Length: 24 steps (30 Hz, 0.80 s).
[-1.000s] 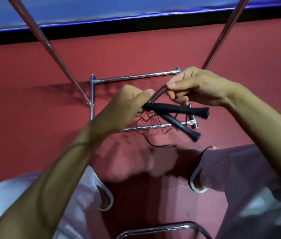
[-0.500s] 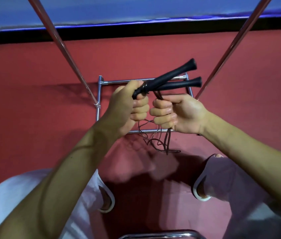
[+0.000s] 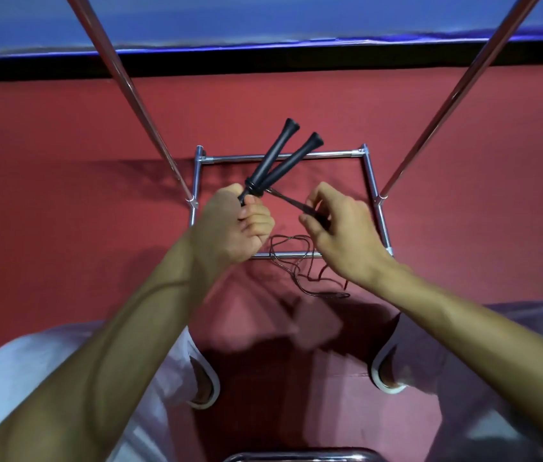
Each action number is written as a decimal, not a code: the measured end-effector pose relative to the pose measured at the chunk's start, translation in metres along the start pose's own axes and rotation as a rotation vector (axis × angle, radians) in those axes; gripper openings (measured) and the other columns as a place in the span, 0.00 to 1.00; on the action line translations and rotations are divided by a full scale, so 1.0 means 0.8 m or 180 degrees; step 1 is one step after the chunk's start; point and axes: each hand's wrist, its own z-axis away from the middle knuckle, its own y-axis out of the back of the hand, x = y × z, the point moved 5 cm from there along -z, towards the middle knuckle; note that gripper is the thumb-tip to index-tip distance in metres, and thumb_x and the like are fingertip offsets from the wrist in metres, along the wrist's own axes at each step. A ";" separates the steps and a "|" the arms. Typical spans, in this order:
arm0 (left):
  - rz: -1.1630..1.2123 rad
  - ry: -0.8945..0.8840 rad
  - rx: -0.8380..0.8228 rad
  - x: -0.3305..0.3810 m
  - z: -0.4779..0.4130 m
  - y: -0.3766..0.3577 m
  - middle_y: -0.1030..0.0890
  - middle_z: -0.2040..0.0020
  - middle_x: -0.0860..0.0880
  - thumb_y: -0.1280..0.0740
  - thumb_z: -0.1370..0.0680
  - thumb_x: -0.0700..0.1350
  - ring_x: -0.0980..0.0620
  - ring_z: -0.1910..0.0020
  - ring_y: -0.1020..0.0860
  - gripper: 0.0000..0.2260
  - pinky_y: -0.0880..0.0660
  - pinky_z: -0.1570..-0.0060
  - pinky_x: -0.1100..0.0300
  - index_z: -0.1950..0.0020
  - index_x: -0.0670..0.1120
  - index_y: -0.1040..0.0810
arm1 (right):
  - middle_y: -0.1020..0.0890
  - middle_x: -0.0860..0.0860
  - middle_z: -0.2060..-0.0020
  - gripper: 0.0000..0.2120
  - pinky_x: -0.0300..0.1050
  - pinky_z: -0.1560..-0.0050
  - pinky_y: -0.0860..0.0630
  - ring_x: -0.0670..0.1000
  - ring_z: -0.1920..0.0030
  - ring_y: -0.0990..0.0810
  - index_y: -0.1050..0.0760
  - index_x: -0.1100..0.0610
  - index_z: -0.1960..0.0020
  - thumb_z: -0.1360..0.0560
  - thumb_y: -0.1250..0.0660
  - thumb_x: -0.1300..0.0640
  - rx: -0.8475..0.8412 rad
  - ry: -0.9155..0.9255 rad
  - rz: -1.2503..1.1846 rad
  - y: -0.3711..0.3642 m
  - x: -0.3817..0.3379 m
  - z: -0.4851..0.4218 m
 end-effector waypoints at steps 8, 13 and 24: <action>0.0274 0.0136 0.0265 0.017 0.002 0.005 0.42 0.76 0.53 0.50 0.16 0.43 0.57 0.81 0.44 0.20 0.48 0.84 0.64 0.68 0.47 0.36 | 0.16 0.52 0.70 0.19 0.45 0.71 0.23 0.55 0.73 0.18 0.18 0.60 0.56 0.17 0.37 0.47 -0.0916 -0.0579 -0.0949 0.009 0.010 -0.016; -0.0090 -0.0258 0.0479 0.015 -0.006 0.008 0.41 0.79 0.54 0.48 0.17 0.45 0.57 0.83 0.44 0.20 0.49 0.84 0.66 0.69 0.46 0.36 | 0.26 0.49 0.75 0.15 0.37 0.75 0.34 0.46 0.77 0.29 0.21 0.61 0.53 0.16 0.38 0.51 -0.1851 -0.2184 -0.2833 -0.002 0.004 -0.005; -0.1589 -0.2066 0.1708 0.043 -0.019 0.031 0.36 0.68 0.49 0.39 0.18 0.45 0.55 0.82 0.40 0.11 0.43 0.79 0.68 0.60 0.45 0.35 | 0.21 0.51 0.60 0.11 0.55 0.69 0.23 0.64 0.63 0.20 0.18 0.57 0.52 0.22 0.37 0.52 0.0049 0.0934 0.1385 0.025 -0.028 -0.006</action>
